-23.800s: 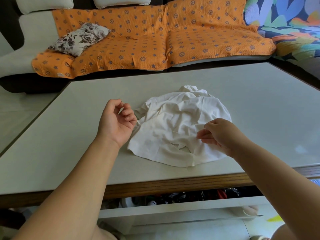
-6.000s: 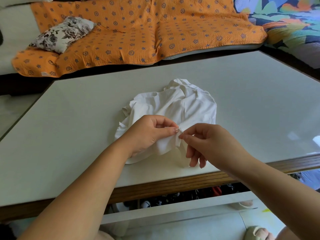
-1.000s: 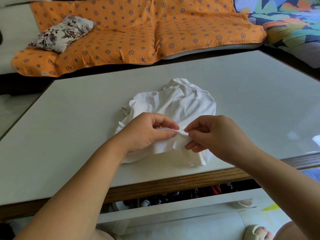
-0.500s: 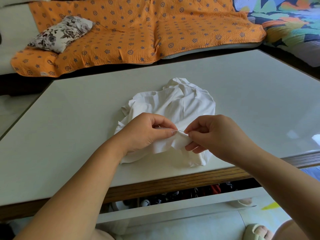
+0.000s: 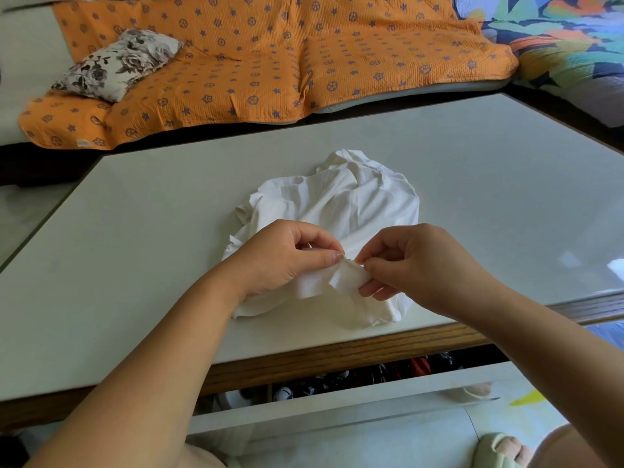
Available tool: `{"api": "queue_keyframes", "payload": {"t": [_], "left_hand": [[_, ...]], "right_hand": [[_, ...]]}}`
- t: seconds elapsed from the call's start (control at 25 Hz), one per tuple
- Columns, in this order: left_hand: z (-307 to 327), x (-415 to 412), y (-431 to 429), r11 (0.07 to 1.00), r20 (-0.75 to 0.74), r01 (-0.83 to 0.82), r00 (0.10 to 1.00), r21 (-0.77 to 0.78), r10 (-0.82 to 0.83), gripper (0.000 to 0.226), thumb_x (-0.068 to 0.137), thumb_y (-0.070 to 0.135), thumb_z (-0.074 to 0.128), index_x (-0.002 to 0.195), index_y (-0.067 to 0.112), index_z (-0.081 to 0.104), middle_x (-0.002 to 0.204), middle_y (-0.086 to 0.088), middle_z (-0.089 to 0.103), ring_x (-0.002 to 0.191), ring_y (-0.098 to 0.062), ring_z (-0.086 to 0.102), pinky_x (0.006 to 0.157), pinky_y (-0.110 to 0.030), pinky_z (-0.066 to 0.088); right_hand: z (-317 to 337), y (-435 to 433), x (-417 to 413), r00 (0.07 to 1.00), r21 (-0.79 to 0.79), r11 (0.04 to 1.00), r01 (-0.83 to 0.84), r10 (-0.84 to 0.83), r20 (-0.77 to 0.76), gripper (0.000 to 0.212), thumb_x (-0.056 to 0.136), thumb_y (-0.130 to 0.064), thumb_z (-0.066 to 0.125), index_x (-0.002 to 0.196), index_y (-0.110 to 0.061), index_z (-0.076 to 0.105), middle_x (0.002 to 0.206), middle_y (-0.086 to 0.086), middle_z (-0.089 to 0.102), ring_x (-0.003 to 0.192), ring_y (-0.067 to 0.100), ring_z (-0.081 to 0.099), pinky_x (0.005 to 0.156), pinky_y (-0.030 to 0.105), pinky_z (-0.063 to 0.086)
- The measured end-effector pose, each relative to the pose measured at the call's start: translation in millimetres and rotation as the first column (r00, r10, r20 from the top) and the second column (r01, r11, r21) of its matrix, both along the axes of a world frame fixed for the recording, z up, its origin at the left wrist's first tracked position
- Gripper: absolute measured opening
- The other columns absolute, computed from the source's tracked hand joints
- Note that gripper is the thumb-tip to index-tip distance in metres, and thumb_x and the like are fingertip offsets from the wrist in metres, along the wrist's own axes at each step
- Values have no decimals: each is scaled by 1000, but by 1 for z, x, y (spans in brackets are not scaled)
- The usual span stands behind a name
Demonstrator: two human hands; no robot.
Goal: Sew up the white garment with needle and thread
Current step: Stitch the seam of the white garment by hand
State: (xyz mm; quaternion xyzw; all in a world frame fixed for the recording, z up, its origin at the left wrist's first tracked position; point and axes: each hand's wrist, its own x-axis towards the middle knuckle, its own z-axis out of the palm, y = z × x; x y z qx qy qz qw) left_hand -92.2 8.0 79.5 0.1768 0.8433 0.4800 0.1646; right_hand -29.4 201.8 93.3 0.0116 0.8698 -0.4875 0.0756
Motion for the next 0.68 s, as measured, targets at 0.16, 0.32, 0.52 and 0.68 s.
{"api": "queue_keyframes", "payload": {"t": [0.16,0.32,0.52,0.68], "left_hand": [[-1,-1,0,1000,9,13,1000,5,-13,8,85,21,74,84,29,77,81,9,73,84,-9,63,85,-18,50],[-2,-2,-2,999,24,31,999,11,-31,7,85,23,74,85,29,76,82,12,73,85,-3,64,85,-17,49],[-4,-2,0,997,56,67,996,32,-69,5,85,25,73,88,27,76,79,14,71,82,2,64,85,-16,48],[-5,-4,0,994,82,68,994,84,-75,9,82,27,72,89,23,75,81,11,71,83,0,64,83,-15,48]], "right_hand": [[-1,1,0,999,7,999,-32,31,7,18,91,-7,57,88,-18,71,69,-5,76,65,8,73,80,33,60],[-3,2,-2,998,-5,998,-69,69,12,19,93,-7,56,91,-18,71,73,-2,77,69,10,74,82,36,60],[-6,4,-4,994,-50,993,-106,107,29,16,95,-10,58,92,-19,72,75,0,77,71,12,75,79,27,60],[-9,3,-7,997,-144,987,-65,70,25,10,92,-15,65,89,-18,74,72,4,76,70,17,74,71,26,60]]}}
